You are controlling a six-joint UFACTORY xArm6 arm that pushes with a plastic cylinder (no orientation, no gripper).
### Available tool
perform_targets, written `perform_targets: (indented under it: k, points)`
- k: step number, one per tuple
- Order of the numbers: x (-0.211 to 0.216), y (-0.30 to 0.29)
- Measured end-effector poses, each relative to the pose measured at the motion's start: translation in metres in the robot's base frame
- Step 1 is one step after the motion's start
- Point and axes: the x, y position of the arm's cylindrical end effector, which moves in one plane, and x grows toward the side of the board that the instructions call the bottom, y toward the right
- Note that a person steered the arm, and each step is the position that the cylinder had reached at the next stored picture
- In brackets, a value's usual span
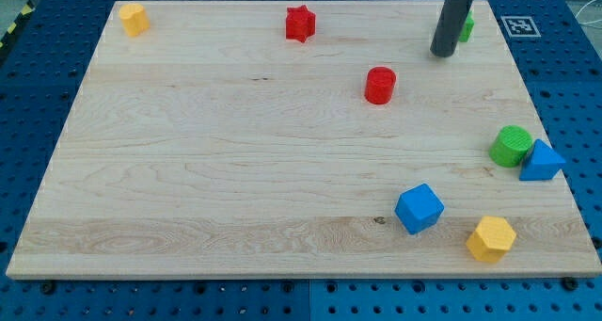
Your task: Move the yellow hexagon closer to the blue cube
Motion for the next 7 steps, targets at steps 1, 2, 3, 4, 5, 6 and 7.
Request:
perform_targets:
  k: [1,2,3,4,5,6,7]
  points:
    - [0.036,-0.006]
    - [0.061,-0.014]
    - [0.078,-0.018]
    - [0.082,-0.018]
    - [0.098,-0.018]
    - [0.124,-0.018]
    - [0.145,-0.018]
